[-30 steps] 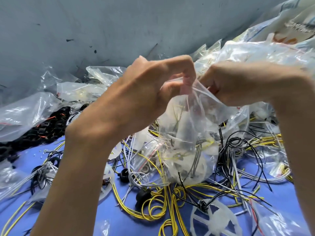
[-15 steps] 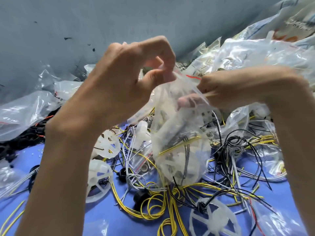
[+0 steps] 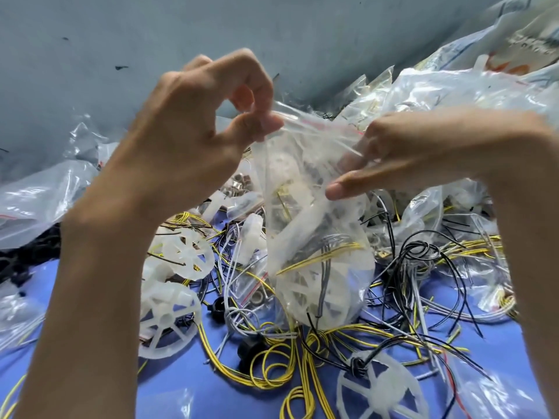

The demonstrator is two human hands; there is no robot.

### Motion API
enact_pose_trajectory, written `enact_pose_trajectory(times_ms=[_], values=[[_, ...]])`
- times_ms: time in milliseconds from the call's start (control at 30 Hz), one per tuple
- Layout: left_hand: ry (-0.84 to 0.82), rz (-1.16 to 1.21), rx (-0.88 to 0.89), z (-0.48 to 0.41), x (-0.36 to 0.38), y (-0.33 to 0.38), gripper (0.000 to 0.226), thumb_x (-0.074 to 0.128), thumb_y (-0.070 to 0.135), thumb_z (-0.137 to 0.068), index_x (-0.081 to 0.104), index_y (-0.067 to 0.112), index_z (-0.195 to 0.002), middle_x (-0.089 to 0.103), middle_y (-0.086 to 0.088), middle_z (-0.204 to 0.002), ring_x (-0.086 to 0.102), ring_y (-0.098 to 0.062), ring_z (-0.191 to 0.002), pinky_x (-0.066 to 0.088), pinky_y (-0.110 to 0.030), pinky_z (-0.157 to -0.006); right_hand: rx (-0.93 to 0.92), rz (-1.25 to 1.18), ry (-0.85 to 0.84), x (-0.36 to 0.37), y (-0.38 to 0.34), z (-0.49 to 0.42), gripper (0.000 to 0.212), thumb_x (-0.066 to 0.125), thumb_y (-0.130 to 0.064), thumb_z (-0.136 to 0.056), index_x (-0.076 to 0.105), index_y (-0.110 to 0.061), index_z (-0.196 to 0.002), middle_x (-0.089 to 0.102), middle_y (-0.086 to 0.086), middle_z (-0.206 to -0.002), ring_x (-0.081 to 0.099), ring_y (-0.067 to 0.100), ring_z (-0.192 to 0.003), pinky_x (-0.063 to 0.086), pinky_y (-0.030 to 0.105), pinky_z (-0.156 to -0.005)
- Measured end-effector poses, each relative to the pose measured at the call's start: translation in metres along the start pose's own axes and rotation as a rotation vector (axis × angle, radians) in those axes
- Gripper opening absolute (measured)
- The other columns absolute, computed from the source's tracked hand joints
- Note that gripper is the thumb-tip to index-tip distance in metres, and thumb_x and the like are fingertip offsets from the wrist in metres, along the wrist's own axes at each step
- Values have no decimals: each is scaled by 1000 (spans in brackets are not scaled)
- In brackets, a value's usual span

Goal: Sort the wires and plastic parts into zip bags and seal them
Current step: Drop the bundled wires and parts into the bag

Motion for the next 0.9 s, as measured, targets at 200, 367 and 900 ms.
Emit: enact_pose_trajectory(times_ms=[200,367,900], values=[[97,34,39,1,-8,-8,11,60,39,-87,52,32,-88,56,16,-81,57,-7,-86,40,-21,-87,-200,-248,415,-7,-4,-2,31,54,-53,-81,73,-29,-80,71,-9,-76,58,-1,-55,38,13,-47],[100,81,-43,3,-13,-16,20,57,51,-87,51,35,-76,54,10,-73,50,-6,-77,45,-28,-80,-420,-546,593,-14,-6,4,20,67,-26,-78,61,-8,-73,60,-9,-50,55,3,-42,43,14,-48],[-325,226,-315,14,5,-38,25,55,32,-88,64,8,-87,72,1,-86,65,-18,-86,47,-22,-83,-253,-348,659,-18,22,-3,20,61,-34,-87,61,-15,-84,58,-1,-101,57,17,-97,44,33,-90]])
Point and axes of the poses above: each hand's wrist, its own z-axis away from the middle knuckle, its own x-axis out of the palm, y = z × x, the point moved 2 cm from there along -z, towards the middle knuckle
